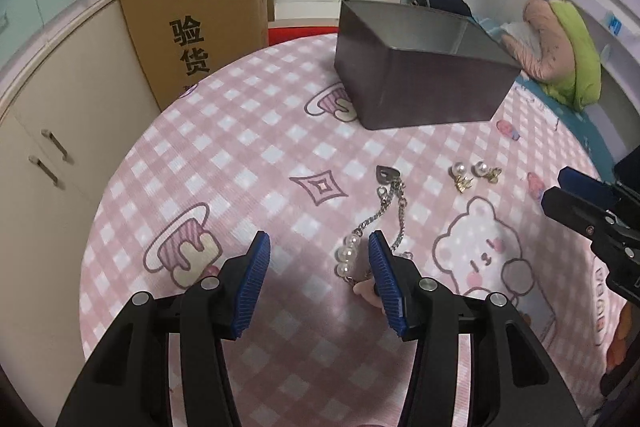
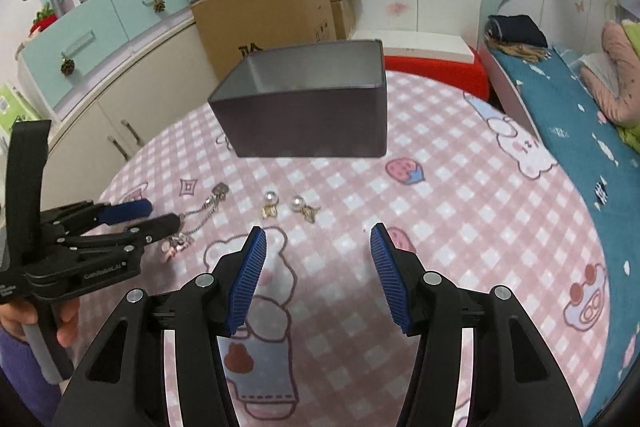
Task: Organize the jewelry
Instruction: 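Grasp the silver chain with the left gripper while the right gripper grasps a pearl earring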
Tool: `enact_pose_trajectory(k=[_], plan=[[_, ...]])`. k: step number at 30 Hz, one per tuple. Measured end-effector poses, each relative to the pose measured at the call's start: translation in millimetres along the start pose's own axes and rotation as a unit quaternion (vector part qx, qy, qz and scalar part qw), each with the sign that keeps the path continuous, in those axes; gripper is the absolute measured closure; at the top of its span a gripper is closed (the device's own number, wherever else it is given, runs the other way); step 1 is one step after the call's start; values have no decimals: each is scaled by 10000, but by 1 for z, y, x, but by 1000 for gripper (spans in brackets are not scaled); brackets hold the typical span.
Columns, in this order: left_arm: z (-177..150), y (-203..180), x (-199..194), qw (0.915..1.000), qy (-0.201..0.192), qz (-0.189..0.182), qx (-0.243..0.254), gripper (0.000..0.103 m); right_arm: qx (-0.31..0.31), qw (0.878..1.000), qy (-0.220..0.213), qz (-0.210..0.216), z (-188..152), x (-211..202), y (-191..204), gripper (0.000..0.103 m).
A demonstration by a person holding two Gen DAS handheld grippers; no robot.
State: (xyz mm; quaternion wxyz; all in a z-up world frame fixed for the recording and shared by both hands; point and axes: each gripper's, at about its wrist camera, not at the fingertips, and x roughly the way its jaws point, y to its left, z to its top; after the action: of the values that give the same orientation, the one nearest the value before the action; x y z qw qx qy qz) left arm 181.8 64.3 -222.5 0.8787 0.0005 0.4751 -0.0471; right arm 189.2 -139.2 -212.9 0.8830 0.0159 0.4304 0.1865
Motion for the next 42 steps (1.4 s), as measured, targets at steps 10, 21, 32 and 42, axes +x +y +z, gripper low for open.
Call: enact_pose_trajectory(k=[10, 21, 32, 42], plan=[[4, 2, 2, 9997, -144, 191, 101, 95, 5, 9999, 115, -33, 0, 14, -2, 49], [34, 29, -29, 9977, -614, -23, -278, 95, -255, 9993, 164, -213, 7, 37, 11, 50], [46, 31, -31, 9967, -652, -312, -378, 95, -656, 9969, 218, -382, 21, 58, 20, 78], [65, 17, -45, 9943, -821, -634, -243, 95, -752, 9970, 139, -134, 26, 47, 24, 91]])
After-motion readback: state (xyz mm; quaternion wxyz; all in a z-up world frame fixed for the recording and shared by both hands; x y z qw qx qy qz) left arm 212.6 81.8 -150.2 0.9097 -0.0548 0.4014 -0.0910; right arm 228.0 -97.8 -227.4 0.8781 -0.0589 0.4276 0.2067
